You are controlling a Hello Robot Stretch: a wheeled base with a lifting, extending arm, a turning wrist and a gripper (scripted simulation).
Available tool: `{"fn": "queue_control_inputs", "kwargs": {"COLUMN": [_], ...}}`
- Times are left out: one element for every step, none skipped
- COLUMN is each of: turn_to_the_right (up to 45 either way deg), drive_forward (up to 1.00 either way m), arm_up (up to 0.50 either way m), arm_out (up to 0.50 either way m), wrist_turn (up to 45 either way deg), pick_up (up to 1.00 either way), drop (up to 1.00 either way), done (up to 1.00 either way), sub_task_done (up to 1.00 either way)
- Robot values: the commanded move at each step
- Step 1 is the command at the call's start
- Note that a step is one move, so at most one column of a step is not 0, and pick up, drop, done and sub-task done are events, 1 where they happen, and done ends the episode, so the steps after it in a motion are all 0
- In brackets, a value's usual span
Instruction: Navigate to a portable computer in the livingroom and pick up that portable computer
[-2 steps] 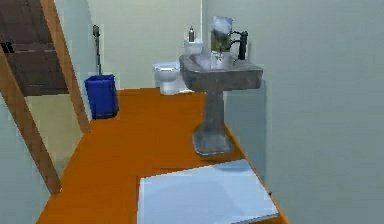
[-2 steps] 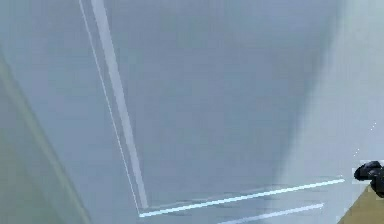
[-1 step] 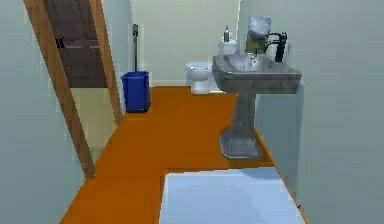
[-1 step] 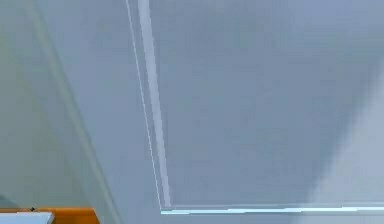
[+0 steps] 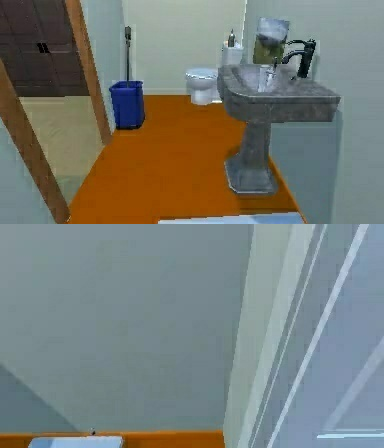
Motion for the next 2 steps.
{"fn": "queue_control_inputs", "kwargs": {"turn_to_the_right": [-45.0,-45.0], "drive_forward": [0.0,0.0], "arm_up": [0.0,0.0], "arm_out": [0.0,0.0], "wrist_turn": [0.0,0.0], "pick_up": [0.0,0.0], "drop": [0.0,0.0], "done": [0.0,0.0], "sub_task_done": [0.0,0.0]}}
